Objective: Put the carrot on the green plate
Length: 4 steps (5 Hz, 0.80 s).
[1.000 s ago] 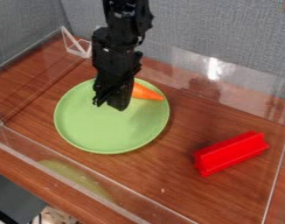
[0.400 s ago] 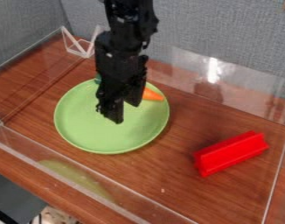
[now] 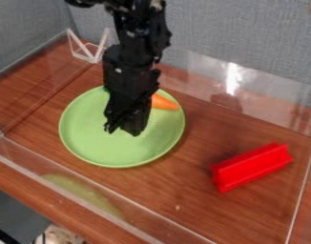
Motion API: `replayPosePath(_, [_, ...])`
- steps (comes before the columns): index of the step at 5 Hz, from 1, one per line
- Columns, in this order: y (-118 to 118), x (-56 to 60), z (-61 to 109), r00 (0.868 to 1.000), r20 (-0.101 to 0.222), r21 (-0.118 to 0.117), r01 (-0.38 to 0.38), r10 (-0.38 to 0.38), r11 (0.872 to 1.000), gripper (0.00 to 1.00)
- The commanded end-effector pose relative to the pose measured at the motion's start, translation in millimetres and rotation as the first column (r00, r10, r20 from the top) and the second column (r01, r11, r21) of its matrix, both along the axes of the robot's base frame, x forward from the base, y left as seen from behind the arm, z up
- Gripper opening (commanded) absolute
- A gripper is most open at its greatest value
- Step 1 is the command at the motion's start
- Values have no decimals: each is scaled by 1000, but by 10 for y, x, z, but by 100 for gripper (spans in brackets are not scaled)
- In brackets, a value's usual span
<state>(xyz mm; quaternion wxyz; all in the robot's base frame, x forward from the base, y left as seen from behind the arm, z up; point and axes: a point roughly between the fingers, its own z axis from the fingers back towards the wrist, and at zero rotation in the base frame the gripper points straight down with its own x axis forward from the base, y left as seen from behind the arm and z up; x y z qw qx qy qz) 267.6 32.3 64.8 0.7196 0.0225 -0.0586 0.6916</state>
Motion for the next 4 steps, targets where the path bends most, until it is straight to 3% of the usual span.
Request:
replayPosePath(1, [69, -6, 74, 999, 32, 1, -10, 10, 1000, 100])
replayPosePath(3, [118, 113, 318, 1000, 25, 1, 10, -10, 1000, 100])
replayPosePath(4, [109, 90, 141, 1000, 22, -2, 2, -2, 1000, 100])
